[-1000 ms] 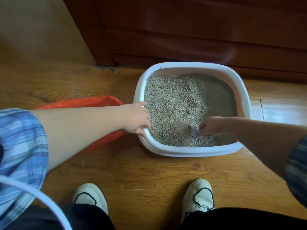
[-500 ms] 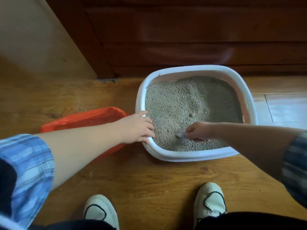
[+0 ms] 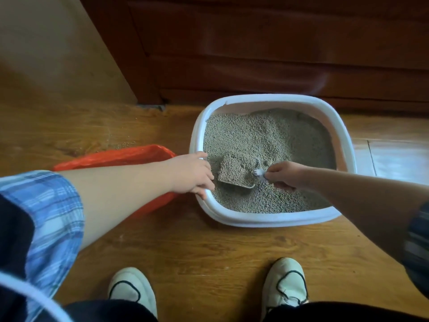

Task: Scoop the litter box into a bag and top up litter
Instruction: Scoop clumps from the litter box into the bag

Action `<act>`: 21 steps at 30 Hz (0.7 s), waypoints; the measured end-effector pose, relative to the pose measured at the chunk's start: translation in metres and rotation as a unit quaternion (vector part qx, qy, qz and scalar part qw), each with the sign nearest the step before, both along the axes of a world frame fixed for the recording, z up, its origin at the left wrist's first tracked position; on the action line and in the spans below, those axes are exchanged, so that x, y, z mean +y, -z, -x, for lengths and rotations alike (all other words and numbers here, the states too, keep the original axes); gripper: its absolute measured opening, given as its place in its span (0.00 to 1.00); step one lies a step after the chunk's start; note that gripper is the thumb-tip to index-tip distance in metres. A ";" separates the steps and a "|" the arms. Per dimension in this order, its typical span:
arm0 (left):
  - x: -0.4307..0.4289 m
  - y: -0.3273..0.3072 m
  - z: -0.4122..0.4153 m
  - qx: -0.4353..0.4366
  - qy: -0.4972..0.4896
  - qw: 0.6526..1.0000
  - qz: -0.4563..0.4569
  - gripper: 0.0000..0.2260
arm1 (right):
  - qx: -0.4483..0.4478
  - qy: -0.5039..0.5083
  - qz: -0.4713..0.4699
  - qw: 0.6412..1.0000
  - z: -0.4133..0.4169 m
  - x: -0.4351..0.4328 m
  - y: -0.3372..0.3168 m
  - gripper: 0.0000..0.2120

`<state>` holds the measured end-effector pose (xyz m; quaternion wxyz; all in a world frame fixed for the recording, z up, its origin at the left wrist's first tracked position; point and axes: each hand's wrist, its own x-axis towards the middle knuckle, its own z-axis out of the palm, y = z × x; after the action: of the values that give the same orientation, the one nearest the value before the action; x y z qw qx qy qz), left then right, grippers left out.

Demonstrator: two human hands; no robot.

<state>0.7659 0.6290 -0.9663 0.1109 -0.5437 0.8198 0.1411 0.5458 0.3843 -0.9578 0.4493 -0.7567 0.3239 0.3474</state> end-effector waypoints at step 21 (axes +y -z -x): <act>0.000 0.005 -0.003 0.017 -0.010 1.000 0.007 0.21 | -0.053 0.114 0.025 0.992 -0.010 -0.001 -0.012 0.13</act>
<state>0.7685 0.6287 -0.9716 0.0919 -0.5502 0.8172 0.1450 0.5554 0.3837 -0.9461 0.4833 -0.7431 0.3924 0.2454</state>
